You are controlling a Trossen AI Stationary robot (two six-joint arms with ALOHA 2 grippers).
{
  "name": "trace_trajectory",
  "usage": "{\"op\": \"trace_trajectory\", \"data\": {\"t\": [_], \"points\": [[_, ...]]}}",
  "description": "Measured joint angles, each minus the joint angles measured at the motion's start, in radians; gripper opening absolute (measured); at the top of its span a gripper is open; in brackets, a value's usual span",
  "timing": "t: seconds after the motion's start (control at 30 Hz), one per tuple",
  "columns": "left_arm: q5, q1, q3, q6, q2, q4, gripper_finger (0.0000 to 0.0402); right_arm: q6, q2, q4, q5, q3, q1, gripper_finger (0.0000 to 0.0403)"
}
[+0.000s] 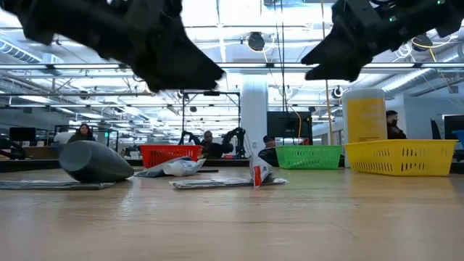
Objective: Pick & Place Travel size toiletries
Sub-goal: Put the black comb into the blue bin
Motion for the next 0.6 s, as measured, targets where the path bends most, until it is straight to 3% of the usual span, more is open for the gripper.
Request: {"op": "trace_trajectory", "data": {"t": [0.23,0.33,0.47,0.6], "points": [[-0.075,-0.086,0.0,-0.002,-0.237,-0.461,0.0189,-0.116,0.296,0.299,-0.064,-0.001,0.087,0.0276],[-0.084,-0.128,0.0,-0.083,-0.313,-0.674,0.0189,-0.134,0.407,0.426,-0.108,-0.001,0.106,0.0276],[-0.062,-0.169,0.0,-0.35,-0.408,-0.994,0.0189,-0.135,0.538,0.587,-0.108,-0.001,0.127,0.0276],[0.038,-0.161,0.0,-0.775,-0.474,-1.281,0.0189,-0.135,0.623,0.687,-0.107,-0.001,0.129,0.0276]]}}
